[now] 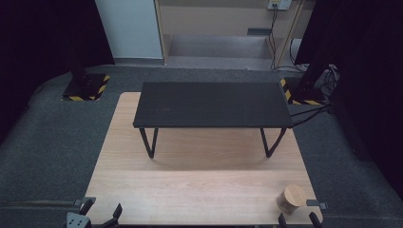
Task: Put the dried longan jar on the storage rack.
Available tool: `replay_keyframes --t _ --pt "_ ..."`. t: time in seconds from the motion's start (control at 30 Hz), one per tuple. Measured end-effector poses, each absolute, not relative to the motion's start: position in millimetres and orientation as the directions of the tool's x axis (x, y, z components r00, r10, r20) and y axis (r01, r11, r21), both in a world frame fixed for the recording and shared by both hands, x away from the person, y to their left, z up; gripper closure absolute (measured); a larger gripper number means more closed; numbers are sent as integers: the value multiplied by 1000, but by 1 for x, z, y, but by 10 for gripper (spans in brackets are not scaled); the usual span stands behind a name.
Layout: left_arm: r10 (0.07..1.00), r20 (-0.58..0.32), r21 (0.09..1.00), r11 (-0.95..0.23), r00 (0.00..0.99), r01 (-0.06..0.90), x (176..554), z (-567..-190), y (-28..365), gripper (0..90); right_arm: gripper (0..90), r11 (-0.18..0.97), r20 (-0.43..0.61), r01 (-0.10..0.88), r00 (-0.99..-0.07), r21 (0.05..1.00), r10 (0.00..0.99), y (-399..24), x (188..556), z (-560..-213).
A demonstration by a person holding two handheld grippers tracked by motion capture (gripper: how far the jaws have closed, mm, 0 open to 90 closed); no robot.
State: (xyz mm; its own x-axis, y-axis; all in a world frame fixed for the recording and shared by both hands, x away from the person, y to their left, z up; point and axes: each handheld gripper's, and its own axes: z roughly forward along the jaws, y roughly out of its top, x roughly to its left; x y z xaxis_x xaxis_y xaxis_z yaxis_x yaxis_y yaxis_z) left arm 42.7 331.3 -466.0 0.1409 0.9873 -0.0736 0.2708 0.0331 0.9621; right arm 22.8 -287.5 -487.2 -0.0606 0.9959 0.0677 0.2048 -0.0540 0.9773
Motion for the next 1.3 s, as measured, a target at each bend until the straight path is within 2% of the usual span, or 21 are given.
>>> replay_keyframes --t 0.63,1.3 --pt "985 -74 961 30 155 274 44 -466 331 2 7 -56 67 209 -48 976 997 -287 21 -491" --pt "983 -78 961 30 166 273 44 -466 330 2 6 -45 51 208 -23 977 998 -278 34 -498"
